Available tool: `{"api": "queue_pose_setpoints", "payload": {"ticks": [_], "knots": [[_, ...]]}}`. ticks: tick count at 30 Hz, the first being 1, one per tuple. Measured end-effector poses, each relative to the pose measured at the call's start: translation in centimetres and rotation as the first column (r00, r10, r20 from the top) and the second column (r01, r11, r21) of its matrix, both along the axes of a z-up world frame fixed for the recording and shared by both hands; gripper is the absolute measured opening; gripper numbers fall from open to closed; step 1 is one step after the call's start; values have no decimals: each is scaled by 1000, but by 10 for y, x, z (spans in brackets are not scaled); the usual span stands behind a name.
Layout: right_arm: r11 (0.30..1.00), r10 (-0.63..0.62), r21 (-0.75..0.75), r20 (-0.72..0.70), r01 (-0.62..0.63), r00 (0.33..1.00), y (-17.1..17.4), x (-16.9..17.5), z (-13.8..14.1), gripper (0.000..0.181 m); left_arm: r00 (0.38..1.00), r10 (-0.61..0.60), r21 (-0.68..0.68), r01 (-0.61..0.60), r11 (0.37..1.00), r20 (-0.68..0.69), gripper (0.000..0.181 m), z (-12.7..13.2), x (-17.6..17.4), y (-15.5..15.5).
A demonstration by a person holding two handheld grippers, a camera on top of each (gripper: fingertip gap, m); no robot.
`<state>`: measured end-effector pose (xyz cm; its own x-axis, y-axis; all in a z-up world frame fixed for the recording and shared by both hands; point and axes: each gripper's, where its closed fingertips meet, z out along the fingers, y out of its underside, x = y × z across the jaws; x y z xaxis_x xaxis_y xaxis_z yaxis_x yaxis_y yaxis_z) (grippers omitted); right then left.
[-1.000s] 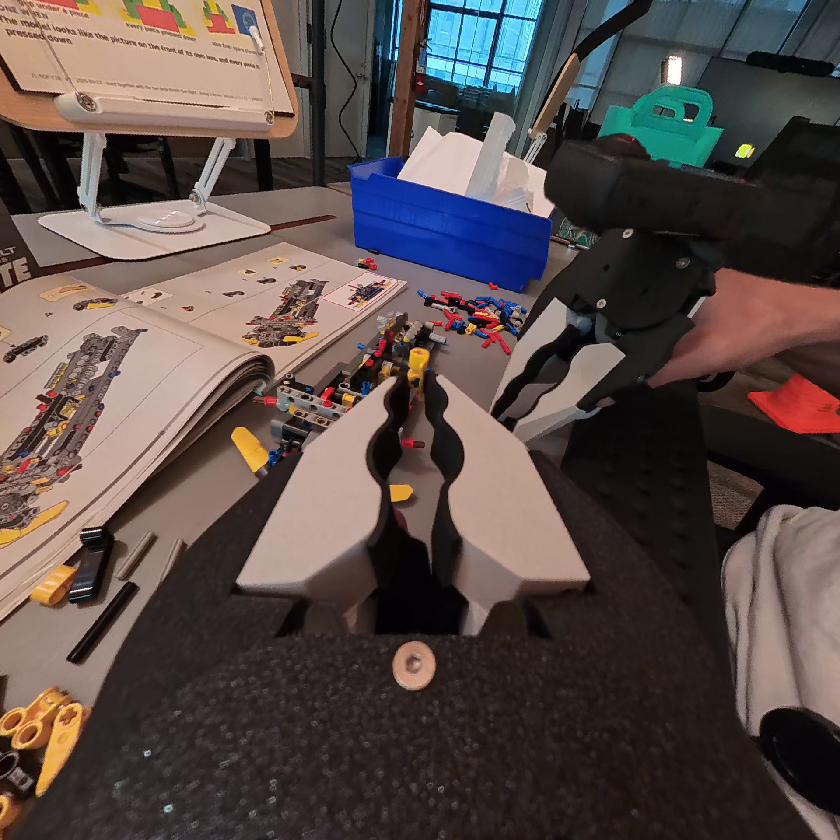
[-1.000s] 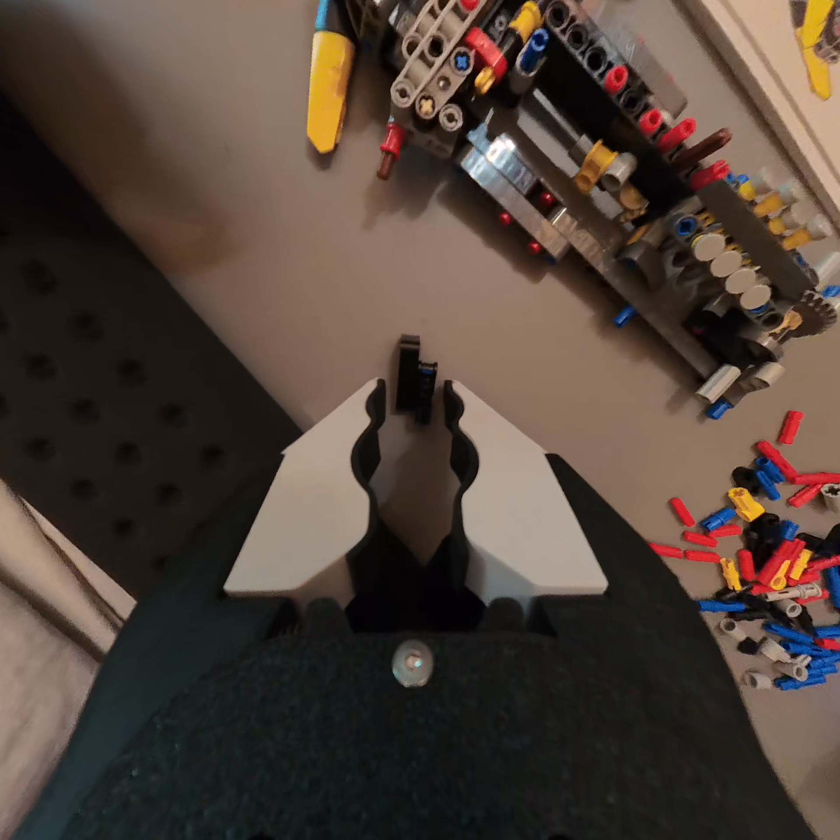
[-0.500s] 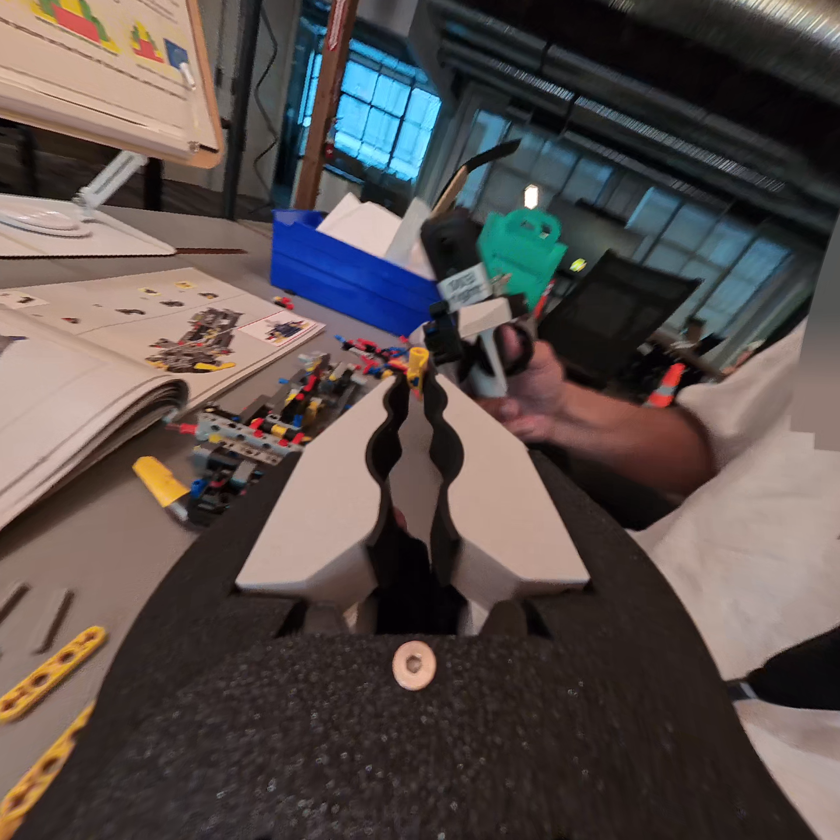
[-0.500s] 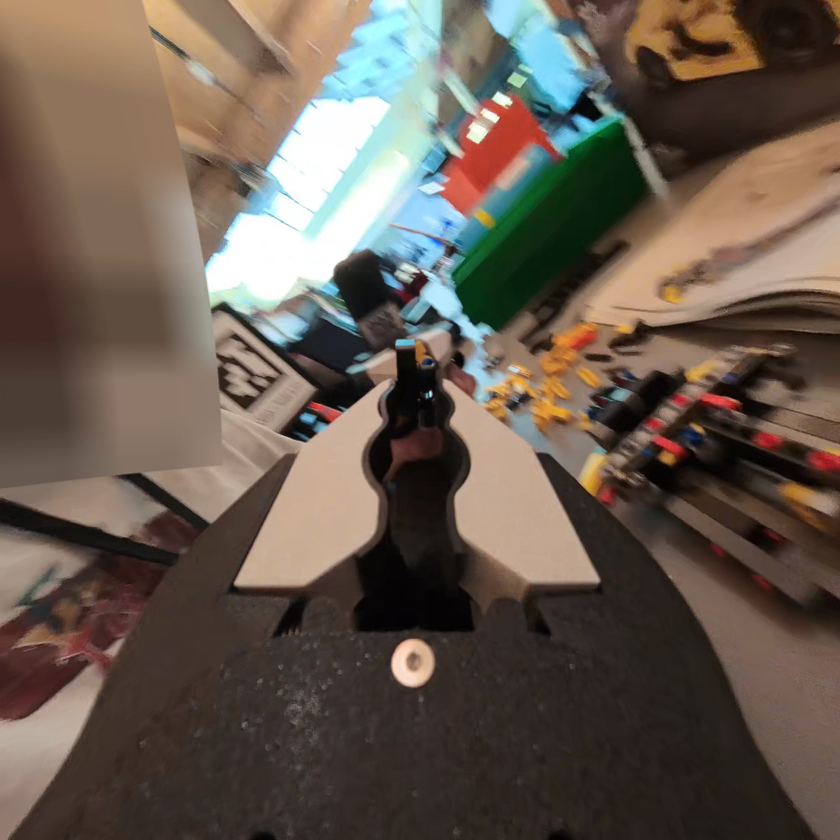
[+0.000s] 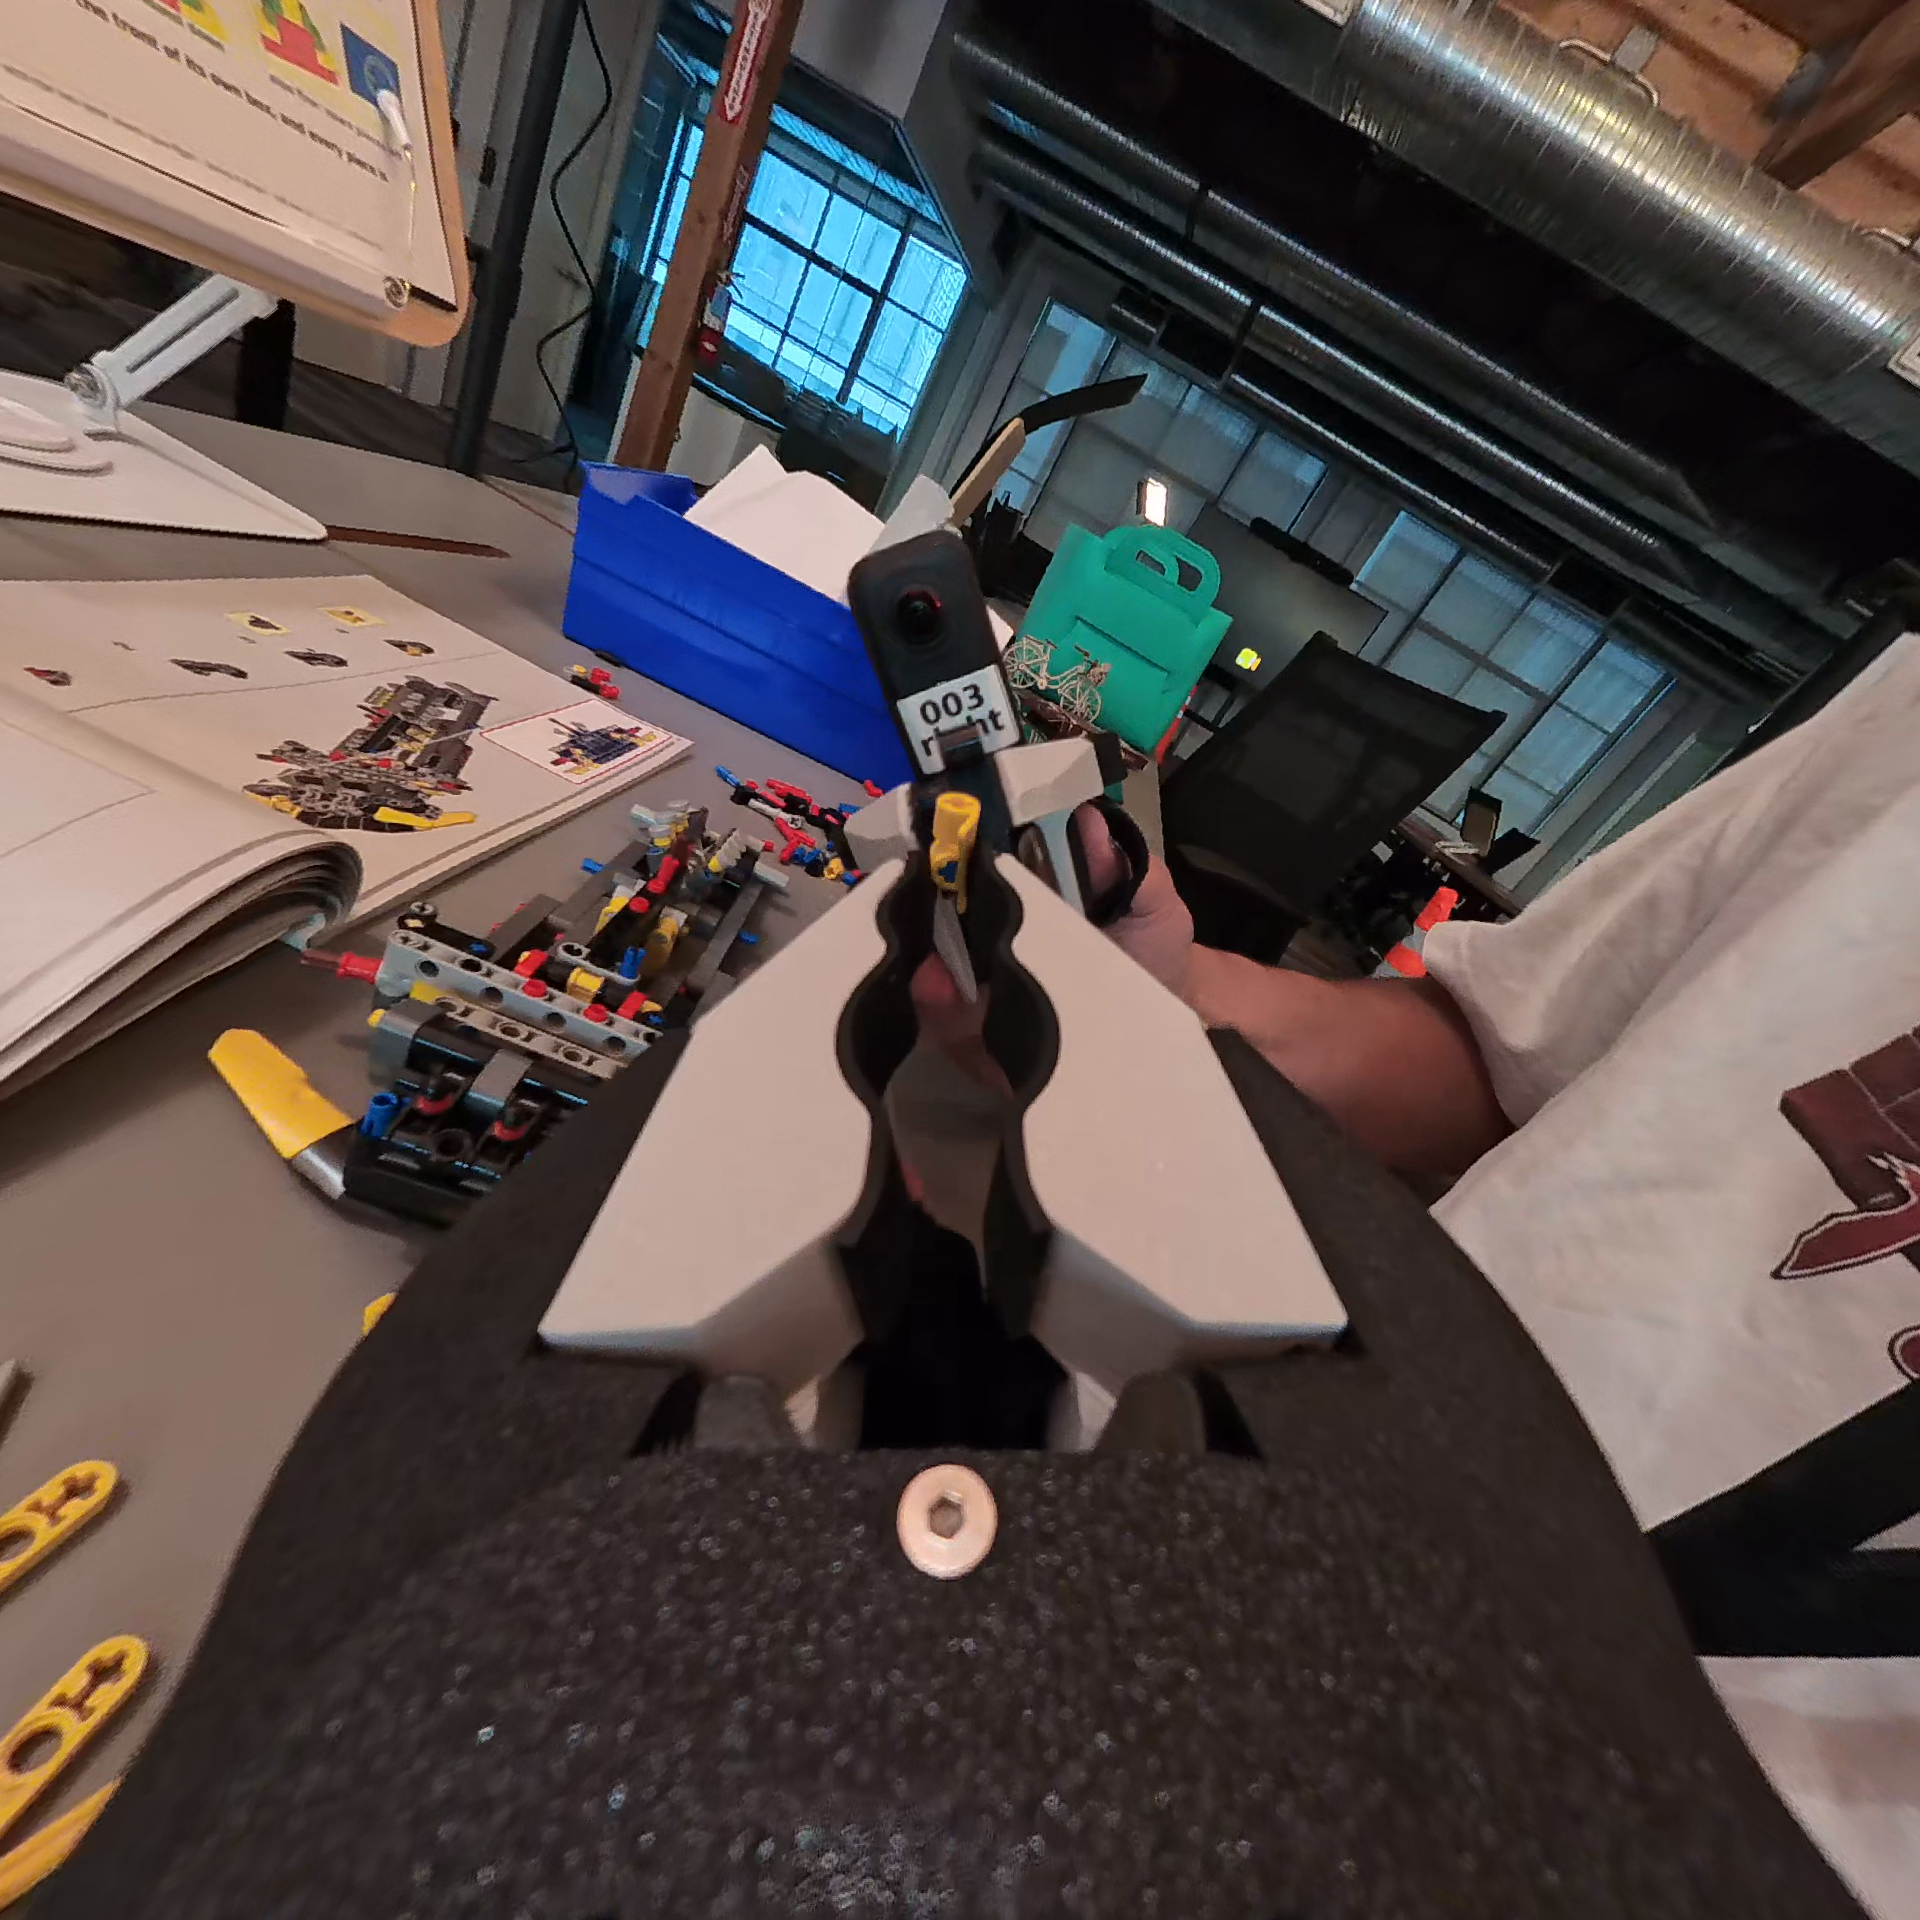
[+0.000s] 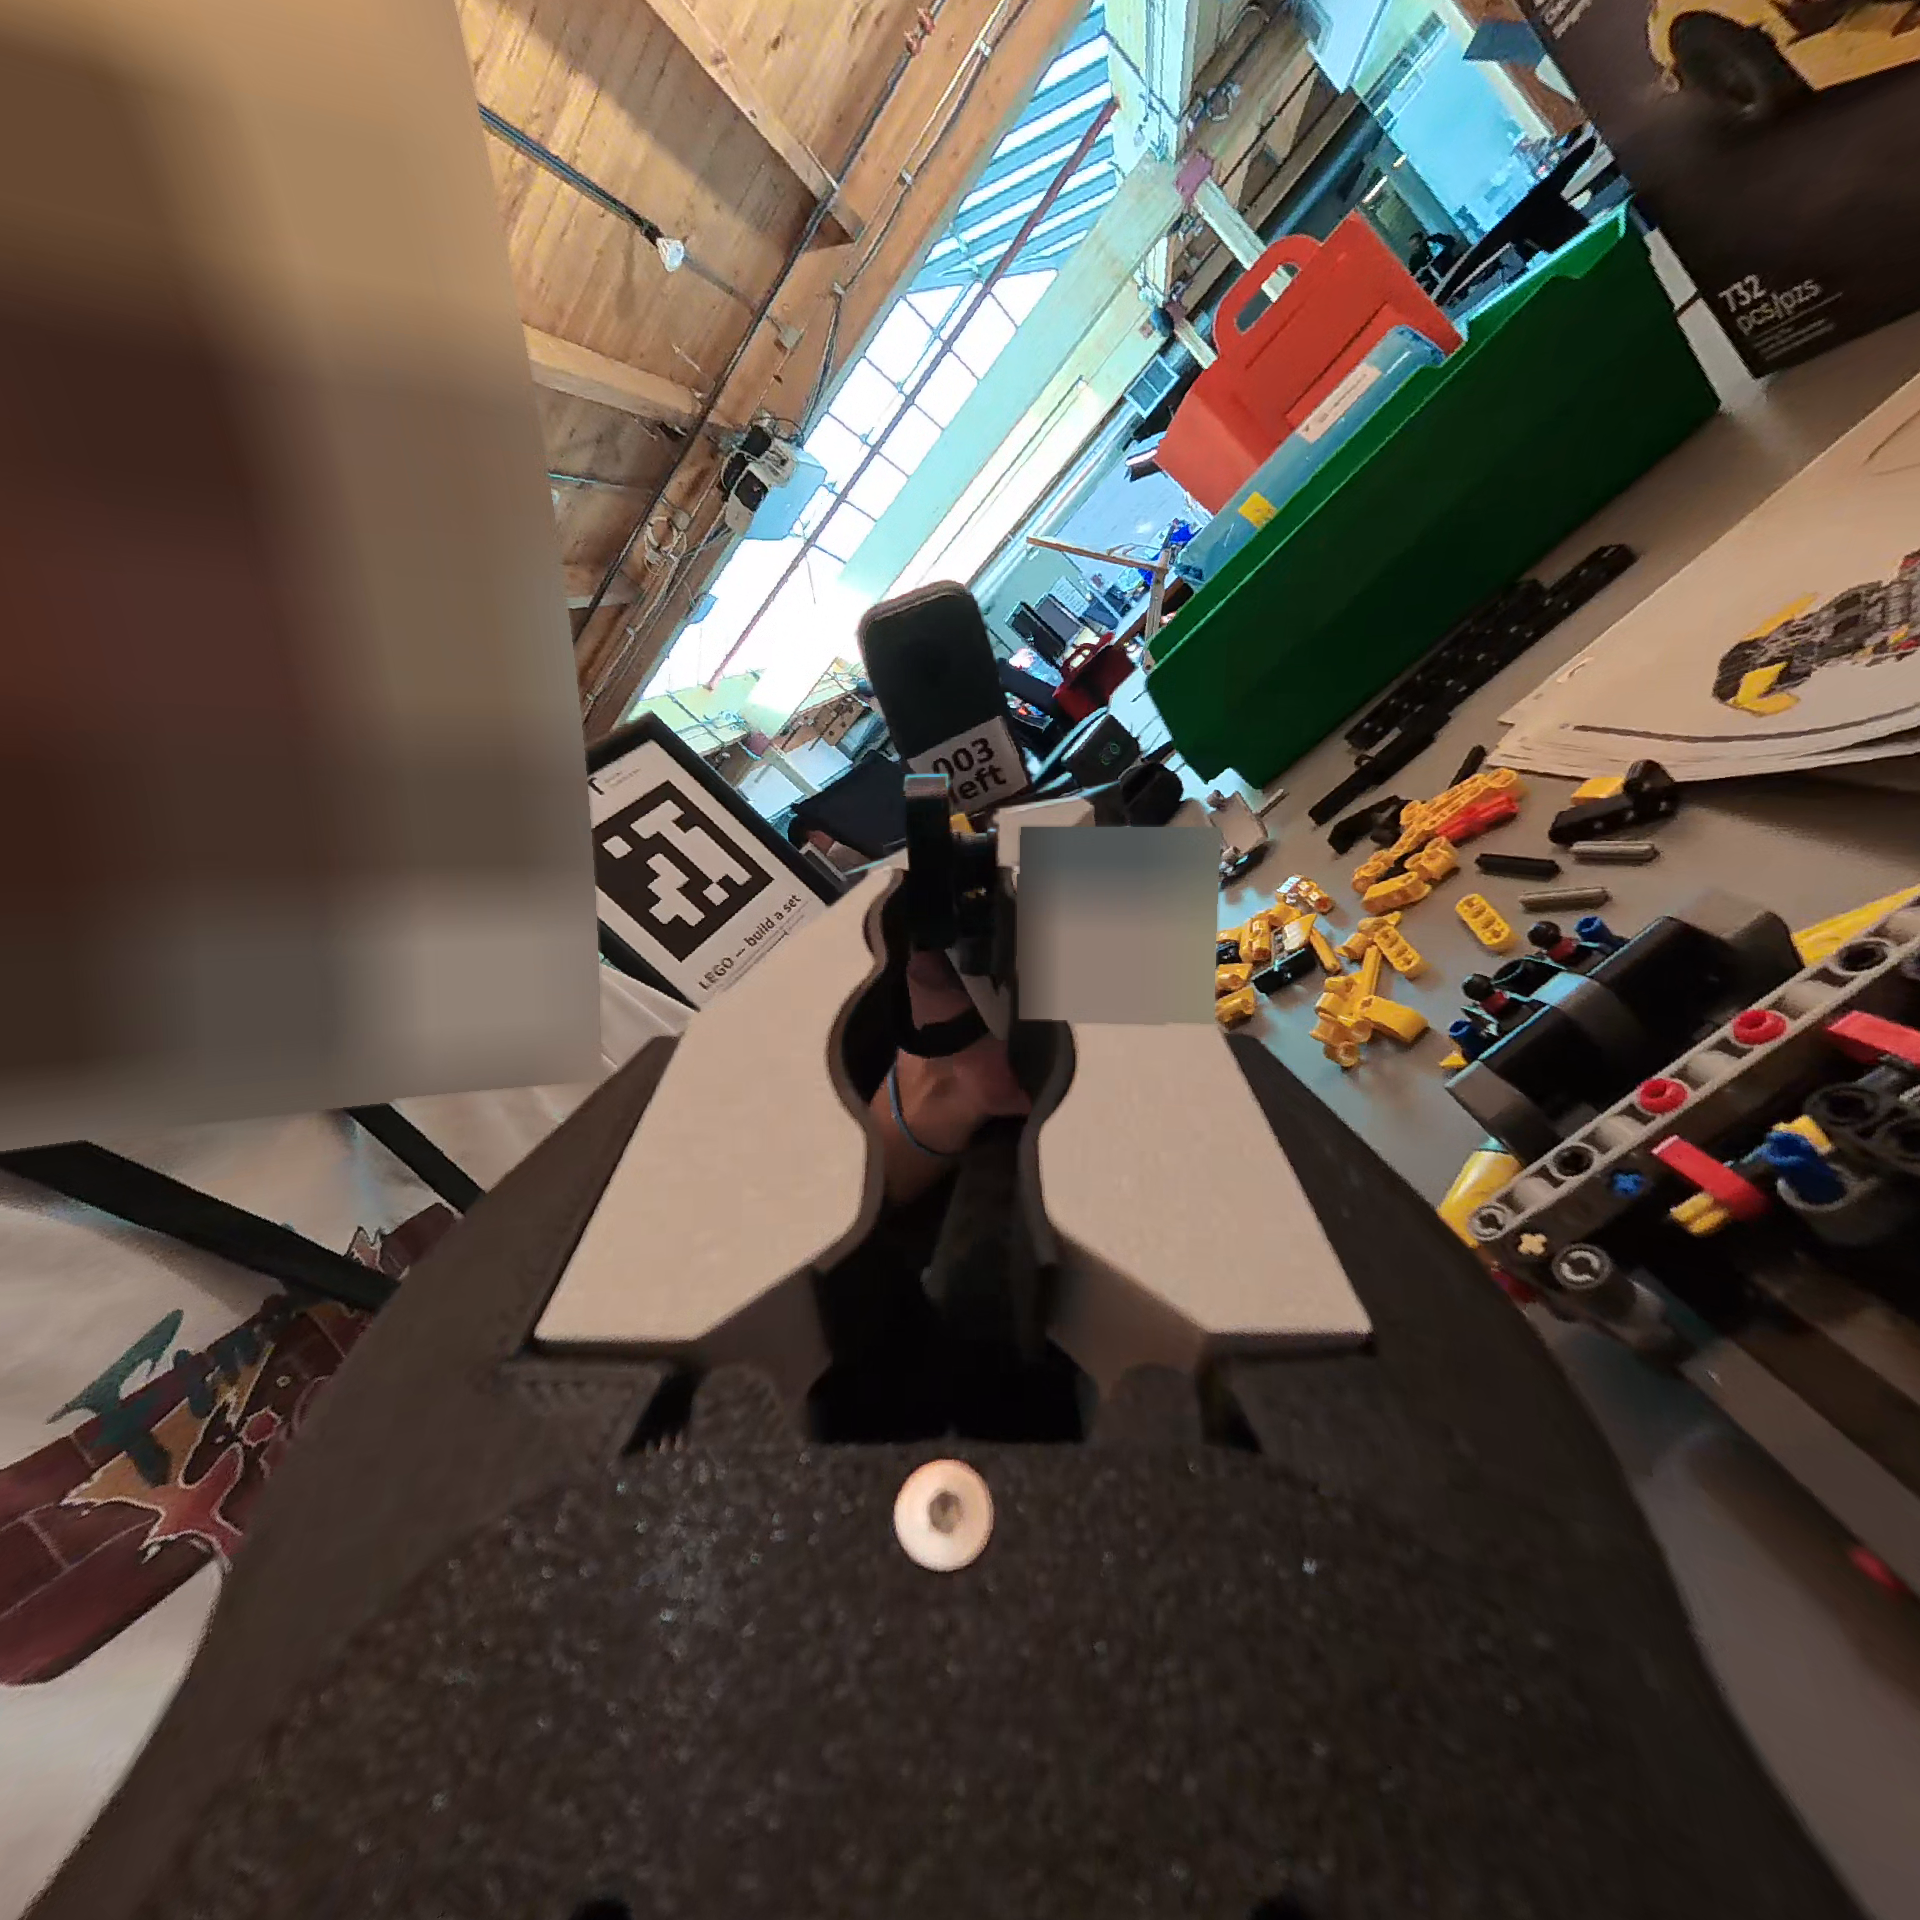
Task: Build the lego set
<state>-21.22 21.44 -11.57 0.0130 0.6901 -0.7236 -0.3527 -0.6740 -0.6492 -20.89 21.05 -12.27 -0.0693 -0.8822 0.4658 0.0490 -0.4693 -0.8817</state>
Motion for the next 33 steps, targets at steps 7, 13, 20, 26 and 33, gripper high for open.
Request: {"api": "queue_pose_setpoints", "payload": {"ticks": [7, 13, 20, 26, 33], "knots": [[997, -27, 79, 117, 18, 993, -1, 2, -6, 14, 999, -36, -42, 35, 999, -20, 5, -5, 2, -1], [995, -17, 102, 143, 2, 990, -1, 3, -6, 14, 998, -59, -53, 57, 997, -32, 5, -7, 3, -2], [992, -3, 121, 204, -22, 979, -4, 5, -14, 14, 990, -89, -26, 86, 996, -109, 5, -16, 5, -4], [983, 49, 153, 308, -100, 950, -12, 4, -25, 14, 972, -153, 1, 156, 988, -180, 5, -25, 3, -11], [980, 77, 145, 353, -136, 932, -16, 3, -36, 15, 950, -200, 10, 209, 978, -241, 5, -35, 1, -16]]}}
